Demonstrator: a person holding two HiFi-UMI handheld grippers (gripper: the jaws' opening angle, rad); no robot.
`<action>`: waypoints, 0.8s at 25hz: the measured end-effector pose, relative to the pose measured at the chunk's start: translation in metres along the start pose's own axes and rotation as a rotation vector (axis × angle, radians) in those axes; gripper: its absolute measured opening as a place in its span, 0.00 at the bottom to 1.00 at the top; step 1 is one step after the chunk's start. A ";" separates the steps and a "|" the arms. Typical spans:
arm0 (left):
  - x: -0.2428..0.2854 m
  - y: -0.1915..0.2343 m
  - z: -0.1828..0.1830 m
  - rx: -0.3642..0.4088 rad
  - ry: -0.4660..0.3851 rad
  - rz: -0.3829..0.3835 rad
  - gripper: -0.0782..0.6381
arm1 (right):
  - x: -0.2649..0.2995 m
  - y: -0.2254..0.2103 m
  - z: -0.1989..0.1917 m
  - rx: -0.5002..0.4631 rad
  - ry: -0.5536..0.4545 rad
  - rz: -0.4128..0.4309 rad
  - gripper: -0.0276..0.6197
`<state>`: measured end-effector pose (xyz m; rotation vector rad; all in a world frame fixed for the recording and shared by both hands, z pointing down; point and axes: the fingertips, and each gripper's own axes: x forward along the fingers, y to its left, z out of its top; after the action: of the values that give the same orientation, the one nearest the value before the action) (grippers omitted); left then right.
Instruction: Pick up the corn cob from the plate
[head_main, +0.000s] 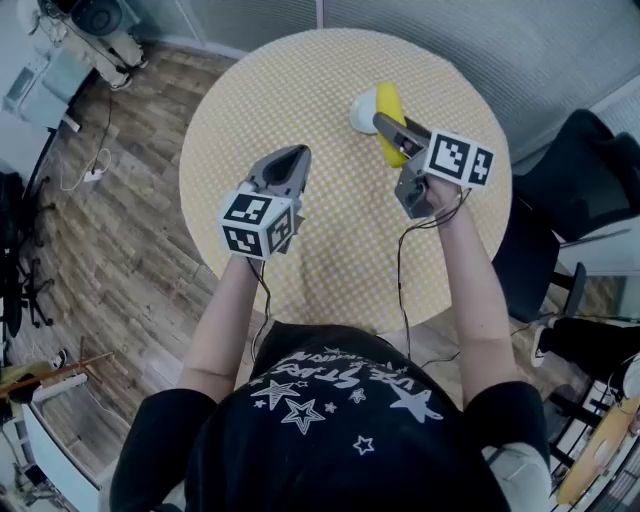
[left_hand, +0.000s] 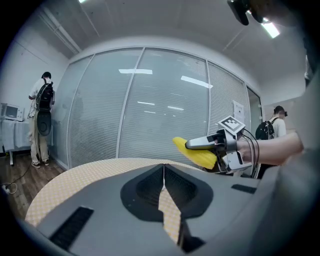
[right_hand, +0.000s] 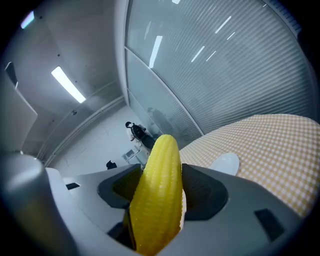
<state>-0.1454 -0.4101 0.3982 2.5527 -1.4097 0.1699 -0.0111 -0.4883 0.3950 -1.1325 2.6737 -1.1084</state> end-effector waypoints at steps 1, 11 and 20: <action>-0.003 -0.008 0.001 0.000 -0.008 0.006 0.12 | -0.009 0.007 -0.001 -0.013 -0.006 0.025 0.45; -0.046 -0.070 -0.019 -0.046 -0.035 0.089 0.12 | -0.080 0.047 -0.031 -0.005 -0.057 0.240 0.45; -0.094 -0.090 -0.036 -0.082 -0.029 0.086 0.12 | -0.115 0.070 -0.072 0.102 -0.091 0.259 0.45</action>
<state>-0.1194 -0.2777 0.4012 2.4402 -1.5066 0.0871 0.0097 -0.3380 0.3789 -0.7729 2.5685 -1.1046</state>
